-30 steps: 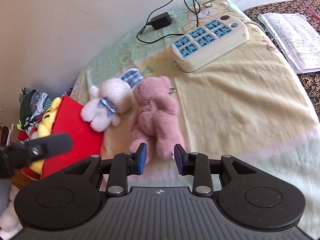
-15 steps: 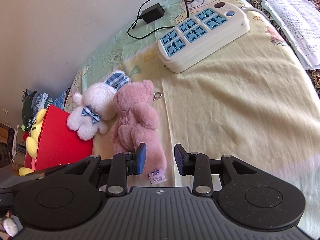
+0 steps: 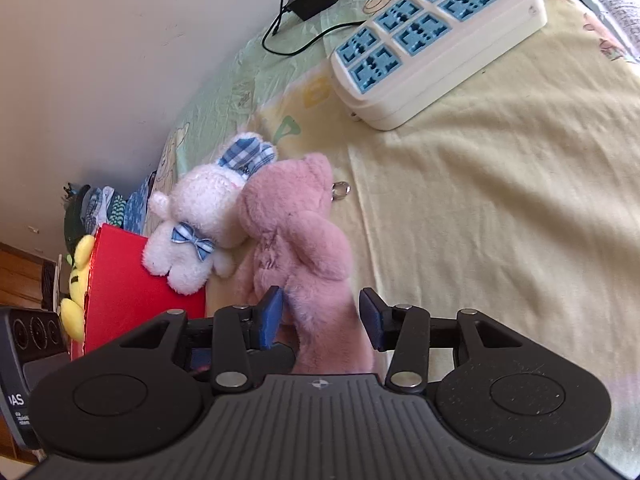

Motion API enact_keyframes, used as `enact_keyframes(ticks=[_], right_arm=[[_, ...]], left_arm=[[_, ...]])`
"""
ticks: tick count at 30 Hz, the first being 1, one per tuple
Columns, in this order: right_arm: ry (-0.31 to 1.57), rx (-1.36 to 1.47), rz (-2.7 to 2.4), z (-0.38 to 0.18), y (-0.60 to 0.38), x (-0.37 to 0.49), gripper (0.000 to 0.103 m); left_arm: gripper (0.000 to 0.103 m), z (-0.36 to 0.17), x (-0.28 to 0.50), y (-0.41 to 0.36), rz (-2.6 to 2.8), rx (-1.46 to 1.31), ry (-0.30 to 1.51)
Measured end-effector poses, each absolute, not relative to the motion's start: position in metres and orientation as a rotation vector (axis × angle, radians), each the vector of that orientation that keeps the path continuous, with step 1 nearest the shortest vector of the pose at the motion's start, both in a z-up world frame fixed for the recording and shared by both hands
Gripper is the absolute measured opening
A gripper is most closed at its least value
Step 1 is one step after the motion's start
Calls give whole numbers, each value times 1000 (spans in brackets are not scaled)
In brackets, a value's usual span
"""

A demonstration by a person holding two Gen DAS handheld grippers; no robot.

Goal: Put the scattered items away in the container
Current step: 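Move the right gripper over to the pink teddy bear on the bed, then close the right gripper on the pink teddy bear's body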

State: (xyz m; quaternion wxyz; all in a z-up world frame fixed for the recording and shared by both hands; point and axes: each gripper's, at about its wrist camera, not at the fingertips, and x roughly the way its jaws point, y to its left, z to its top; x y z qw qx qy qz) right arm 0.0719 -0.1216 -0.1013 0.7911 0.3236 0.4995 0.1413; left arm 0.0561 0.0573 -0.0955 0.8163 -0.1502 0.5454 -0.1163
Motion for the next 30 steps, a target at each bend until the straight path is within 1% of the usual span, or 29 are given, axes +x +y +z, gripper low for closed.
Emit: enact_keyframes(ticks=[1,2,5,7,8,9,10,13,21,30], right_arm=[[1080,686,306,-102,-118,73,47],[1081,690,316,-103,-115,74,47],[1086,683,323,-103,-111,77,46],[1095,690,325,-103,-112,77,42],[1101,697,325,-103,-114,77,41],[1103,700,325,-102,-115,75,37],[1101,695,324,-100,-116,73,32],[1105,684,331,-97,-116,64,30],[1120,643,358,-86,-109,19,30],[1236,557,446,-90,-89,-42,31]], left_arm=[[76,-97,57,55,-246,-300,1165],[71,-98,58,54,-246,-290,1166],[65,-97,61,55,-249,-301,1161],[58,-97,61,55,-254,-308,1162],[49,-97,61,56,-263,-319,1165],[47,-97,63,56,-270,-330,1167],[47,-95,61,56,-269,-330,1161],[47,-91,54,56,-280,-320,1163],[47,-76,1,49,-325,-265,1170],[47,-82,-73,43,-360,-192,1234]])
